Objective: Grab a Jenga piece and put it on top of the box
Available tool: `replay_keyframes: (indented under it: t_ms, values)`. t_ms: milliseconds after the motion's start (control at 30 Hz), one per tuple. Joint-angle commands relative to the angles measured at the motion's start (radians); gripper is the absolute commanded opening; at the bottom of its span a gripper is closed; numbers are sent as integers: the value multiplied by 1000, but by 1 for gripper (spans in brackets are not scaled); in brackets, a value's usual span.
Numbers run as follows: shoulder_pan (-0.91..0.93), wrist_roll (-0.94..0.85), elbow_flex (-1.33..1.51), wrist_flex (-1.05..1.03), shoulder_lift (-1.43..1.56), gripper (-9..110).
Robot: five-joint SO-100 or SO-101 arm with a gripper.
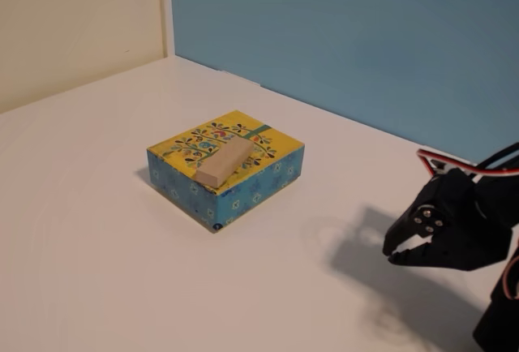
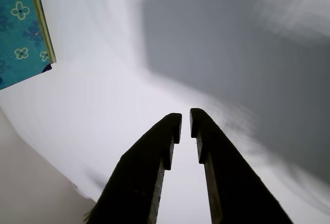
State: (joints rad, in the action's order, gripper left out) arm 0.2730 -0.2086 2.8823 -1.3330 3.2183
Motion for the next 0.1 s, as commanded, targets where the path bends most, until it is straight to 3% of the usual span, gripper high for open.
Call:
replay_keyframes:
  t_ms: [0,67]
  values:
    - [-3,-6,-46,-5,9,0]
    - [-3,-6,-46,-5,9,0]
